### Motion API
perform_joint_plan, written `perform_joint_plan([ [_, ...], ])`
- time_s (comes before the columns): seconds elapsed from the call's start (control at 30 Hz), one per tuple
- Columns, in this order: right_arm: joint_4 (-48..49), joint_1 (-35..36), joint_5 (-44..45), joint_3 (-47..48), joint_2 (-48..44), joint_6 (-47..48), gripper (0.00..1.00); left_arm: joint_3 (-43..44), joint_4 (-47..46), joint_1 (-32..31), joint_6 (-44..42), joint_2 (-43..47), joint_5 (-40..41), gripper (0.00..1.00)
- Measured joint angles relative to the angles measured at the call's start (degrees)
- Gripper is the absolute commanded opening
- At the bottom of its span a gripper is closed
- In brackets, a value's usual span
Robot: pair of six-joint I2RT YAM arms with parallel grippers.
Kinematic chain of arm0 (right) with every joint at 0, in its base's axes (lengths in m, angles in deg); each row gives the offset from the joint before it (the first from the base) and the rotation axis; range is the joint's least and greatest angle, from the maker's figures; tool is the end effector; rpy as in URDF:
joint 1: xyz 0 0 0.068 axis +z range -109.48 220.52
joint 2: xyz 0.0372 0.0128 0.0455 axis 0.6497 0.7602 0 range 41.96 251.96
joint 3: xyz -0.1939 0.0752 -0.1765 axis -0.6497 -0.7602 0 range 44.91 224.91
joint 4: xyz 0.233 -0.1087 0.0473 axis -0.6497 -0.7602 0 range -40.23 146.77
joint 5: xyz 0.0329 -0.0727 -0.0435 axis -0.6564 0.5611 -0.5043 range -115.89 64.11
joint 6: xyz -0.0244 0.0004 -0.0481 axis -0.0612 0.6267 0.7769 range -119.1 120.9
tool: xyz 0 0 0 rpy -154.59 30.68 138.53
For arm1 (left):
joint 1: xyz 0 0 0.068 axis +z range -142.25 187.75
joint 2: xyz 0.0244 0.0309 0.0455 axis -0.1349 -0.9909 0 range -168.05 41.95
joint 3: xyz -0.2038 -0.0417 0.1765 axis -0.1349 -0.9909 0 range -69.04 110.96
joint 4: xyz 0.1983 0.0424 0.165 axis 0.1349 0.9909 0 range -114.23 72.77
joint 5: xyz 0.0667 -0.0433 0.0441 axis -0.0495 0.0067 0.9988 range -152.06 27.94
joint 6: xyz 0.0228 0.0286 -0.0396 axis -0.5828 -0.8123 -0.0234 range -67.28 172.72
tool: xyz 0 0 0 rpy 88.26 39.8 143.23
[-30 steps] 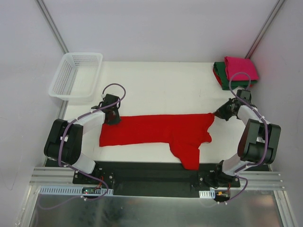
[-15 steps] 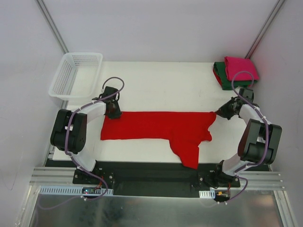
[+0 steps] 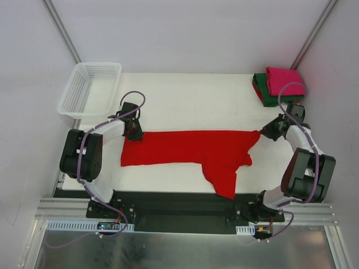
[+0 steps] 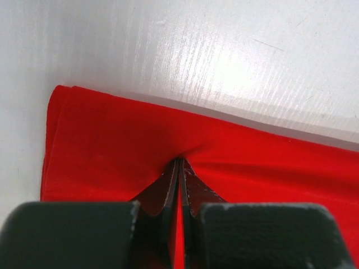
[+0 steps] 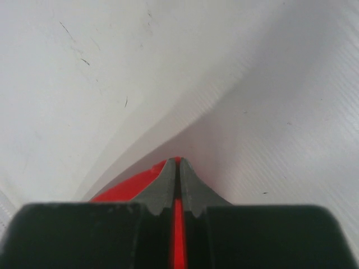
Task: Fold and stack the t-shirts
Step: Fold the other side of the tshirt into a rectangle
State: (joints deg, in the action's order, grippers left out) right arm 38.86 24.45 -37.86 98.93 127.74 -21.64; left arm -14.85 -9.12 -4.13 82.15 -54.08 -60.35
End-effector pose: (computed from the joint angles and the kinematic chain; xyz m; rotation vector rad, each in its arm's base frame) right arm 0.3007 -0.0790 0.2158 0.7163 2.3277 0.3052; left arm 0.3232 -0.0670 0.1654 -0.4052 2.5498 -0.2341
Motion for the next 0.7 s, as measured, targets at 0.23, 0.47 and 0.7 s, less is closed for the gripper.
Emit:
perform_joint_plan([
  [0.23, -0.9, -0.52, 4.44, 0.83, -2.25, 0.22, 0.33, -0.02, 0.04, 0.02, 0.02, 0.0, -0.15, 0.0],
  [0.47, -0.83, -1.53, 7.48, 1.68, -2.25, 0.59, 0.38, 0.0, 0.17, 0.37, 0.02, 0.0, -0.15, 0.0],
  [0.7, 0.57, -1.36, 1.4, 1.68, -2.16, 1.73, 0.37, 0.0, 0.17, 0.37, 0.02, 0.0, -0.15, 0.0],
])
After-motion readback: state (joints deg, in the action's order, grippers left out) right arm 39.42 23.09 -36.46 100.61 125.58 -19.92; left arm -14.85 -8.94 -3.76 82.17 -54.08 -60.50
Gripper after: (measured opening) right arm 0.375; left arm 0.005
